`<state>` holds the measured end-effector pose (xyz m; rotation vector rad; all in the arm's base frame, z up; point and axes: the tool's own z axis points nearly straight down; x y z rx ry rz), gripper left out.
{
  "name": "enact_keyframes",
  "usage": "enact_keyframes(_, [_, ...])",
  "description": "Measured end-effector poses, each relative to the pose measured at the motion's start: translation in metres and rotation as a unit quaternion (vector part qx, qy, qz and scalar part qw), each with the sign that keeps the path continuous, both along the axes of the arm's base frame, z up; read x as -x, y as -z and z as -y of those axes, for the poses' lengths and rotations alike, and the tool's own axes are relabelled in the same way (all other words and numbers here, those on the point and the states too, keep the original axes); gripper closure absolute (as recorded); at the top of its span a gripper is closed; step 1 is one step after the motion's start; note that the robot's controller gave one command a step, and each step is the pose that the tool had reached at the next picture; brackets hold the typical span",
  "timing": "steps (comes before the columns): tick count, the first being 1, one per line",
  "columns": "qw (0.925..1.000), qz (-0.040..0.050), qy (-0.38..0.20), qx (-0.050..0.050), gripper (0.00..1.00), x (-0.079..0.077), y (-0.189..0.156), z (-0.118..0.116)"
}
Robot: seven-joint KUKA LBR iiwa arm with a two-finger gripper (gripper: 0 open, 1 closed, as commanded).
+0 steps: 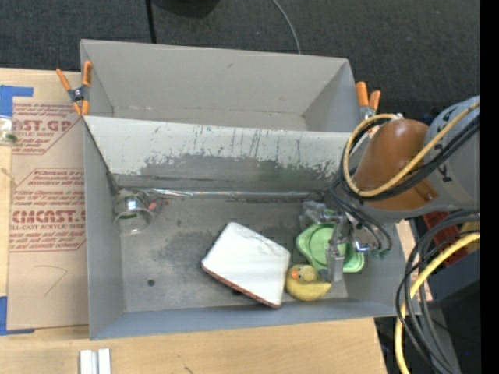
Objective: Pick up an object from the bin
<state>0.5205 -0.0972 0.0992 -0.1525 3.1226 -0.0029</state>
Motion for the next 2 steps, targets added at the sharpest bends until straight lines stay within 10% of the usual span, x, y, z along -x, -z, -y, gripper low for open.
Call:
enact_keyframes(1, [0.9980, 0.0171, -0.061, 0.004, 1.00, 0.0091, 0.0182, -0.0092])
enact_keyframes(2, [0.9980, 0.0173, -0.061, 0.004, 1.00, 0.0090, 0.0180, -0.0094])
